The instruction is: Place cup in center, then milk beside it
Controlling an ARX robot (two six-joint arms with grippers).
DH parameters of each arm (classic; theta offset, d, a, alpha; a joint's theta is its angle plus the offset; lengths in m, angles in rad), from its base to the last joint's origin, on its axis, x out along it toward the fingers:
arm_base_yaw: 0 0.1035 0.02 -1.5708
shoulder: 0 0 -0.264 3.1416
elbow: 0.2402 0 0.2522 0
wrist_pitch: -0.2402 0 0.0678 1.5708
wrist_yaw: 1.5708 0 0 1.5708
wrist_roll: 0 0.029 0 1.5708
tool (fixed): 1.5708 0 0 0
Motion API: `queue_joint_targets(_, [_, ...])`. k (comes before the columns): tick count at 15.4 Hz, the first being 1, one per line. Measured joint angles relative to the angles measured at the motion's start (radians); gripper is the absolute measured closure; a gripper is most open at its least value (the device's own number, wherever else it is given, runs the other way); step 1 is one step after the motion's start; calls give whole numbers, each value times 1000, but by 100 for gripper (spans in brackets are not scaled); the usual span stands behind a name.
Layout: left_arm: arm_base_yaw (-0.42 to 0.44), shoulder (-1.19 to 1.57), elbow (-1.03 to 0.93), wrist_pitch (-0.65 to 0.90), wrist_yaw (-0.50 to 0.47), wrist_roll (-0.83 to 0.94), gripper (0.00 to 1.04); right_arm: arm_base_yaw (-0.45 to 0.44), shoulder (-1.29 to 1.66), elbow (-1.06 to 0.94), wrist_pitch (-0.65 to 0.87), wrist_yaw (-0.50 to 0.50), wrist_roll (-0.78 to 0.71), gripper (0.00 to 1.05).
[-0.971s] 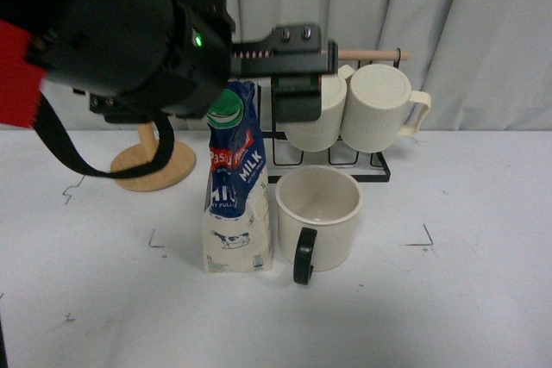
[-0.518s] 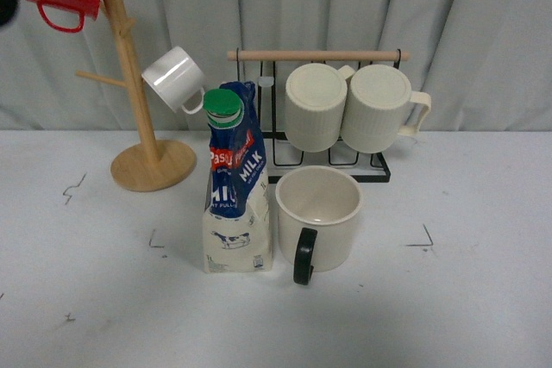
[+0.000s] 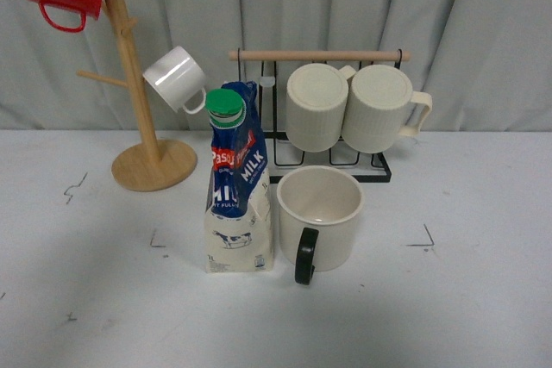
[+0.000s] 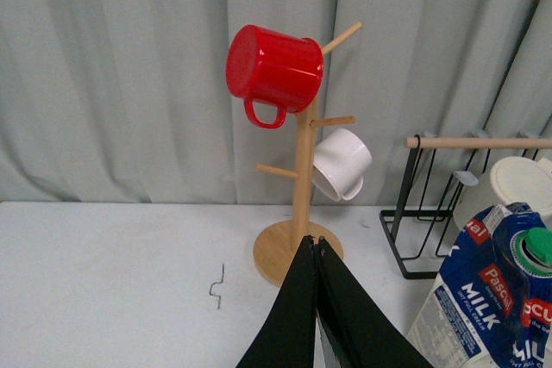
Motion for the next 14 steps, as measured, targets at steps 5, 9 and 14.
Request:
queue_joint_targets(5, [170, -246, -162, -97, 168, 2, 103, 0, 0, 0, 0, 1, 0, 7])
queue_joint_targets(9, [169, -378, -202, -185, 179, 2, 103, 0, 0, 0, 0, 0, 0, 7])
queue_joint_targets(14, [169, -485, -238, -245, 180, 2, 103, 0, 0, 0, 0, 0, 0, 7])
